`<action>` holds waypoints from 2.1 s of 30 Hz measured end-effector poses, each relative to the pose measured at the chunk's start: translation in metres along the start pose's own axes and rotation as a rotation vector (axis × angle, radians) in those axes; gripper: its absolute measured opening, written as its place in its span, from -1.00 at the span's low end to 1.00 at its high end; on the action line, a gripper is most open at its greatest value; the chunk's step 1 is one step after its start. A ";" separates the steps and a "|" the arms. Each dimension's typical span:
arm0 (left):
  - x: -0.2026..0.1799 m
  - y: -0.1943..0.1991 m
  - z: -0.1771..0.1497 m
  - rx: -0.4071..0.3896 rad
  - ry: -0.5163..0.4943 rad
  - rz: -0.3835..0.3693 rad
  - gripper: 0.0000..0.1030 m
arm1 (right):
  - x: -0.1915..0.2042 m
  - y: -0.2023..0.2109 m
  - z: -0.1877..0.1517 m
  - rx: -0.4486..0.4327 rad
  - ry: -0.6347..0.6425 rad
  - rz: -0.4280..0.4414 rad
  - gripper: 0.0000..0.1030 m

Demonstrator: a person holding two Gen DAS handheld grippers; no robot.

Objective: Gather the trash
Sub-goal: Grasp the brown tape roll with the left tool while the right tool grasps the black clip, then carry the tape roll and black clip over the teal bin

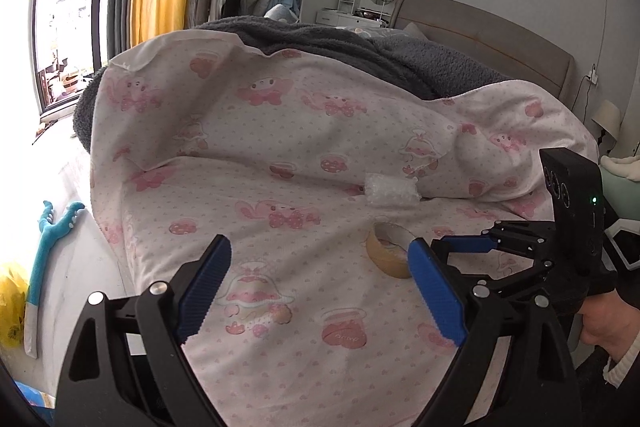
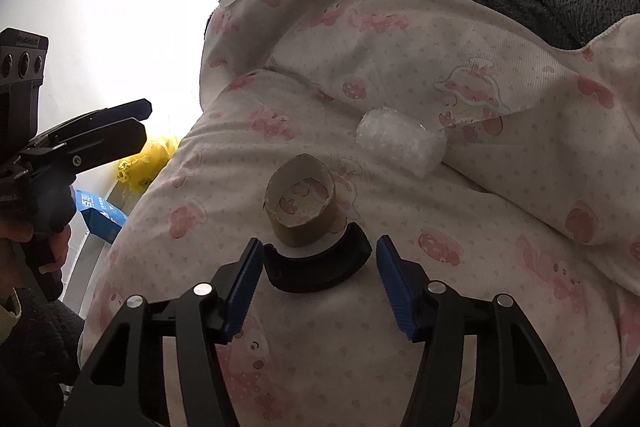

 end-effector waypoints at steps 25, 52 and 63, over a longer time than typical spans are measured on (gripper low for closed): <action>-0.063 -0.052 -0.010 0.081 -0.072 -0.030 0.65 | -0.050 0.055 0.001 -0.110 -0.107 -0.053 -0.06; -0.059 -0.066 -0.030 0.203 -0.087 -0.025 -0.03 | -0.056 0.069 0.000 -0.097 -0.150 -0.107 -0.06; -0.019 -0.032 -0.041 0.195 -0.068 0.006 -0.03 | -0.008 0.051 0.031 -0.113 -0.109 -0.077 -0.06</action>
Point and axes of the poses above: each gripper's, at about its wrist camera, not at the fingertips, and y roughly against the way its jaws point, x to its left, z to its top, the point moved 6 cm from there along -y, roughly the way its jaws point, and after that the axes turned 2 degrees about z, right-handed, at the moved point
